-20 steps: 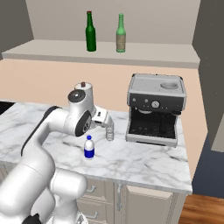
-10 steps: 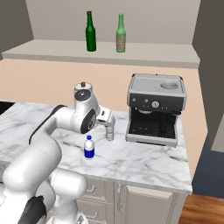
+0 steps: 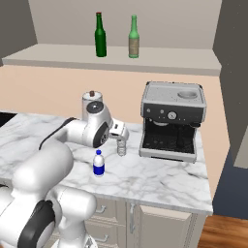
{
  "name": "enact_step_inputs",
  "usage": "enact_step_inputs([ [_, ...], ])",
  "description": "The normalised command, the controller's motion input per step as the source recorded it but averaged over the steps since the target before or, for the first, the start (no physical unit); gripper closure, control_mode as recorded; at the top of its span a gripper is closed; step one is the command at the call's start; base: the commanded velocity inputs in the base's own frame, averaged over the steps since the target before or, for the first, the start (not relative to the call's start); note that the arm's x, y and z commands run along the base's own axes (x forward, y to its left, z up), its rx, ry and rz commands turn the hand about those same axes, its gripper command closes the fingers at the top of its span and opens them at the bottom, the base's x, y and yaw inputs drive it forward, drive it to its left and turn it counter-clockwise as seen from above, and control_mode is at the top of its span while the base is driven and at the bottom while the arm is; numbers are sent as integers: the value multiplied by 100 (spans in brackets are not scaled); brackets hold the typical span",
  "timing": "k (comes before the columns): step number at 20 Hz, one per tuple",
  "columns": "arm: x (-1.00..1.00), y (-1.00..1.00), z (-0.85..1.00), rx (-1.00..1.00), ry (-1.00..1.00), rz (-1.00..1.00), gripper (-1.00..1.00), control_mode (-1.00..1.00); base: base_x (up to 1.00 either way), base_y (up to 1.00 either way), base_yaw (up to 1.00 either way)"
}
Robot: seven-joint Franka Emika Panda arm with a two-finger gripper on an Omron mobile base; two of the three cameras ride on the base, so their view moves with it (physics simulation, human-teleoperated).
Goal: Sort all alcoholic drinks to one cabinet, and non-alcoholic drinks to the other.
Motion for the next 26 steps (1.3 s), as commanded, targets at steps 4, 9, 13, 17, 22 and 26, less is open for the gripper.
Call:
enact_step_inputs([
  [4,12,-6,-9,0,0,0,-100,-100,0,0,0],
  [9,13,-7,-10,0,0,0,-100,-100,0,0,0],
  [13,16,-3,-11,0,0,0,-100,-100,0,0,0],
  [17,15,-1,-8,0,0,0,-100,-100,0,0,0],
  [22,13,-2,-7,0,0,0,-100,-100,0,0,0],
  [26,11,-4,-7,0,0,0,-100,-100,0,0,0],
])
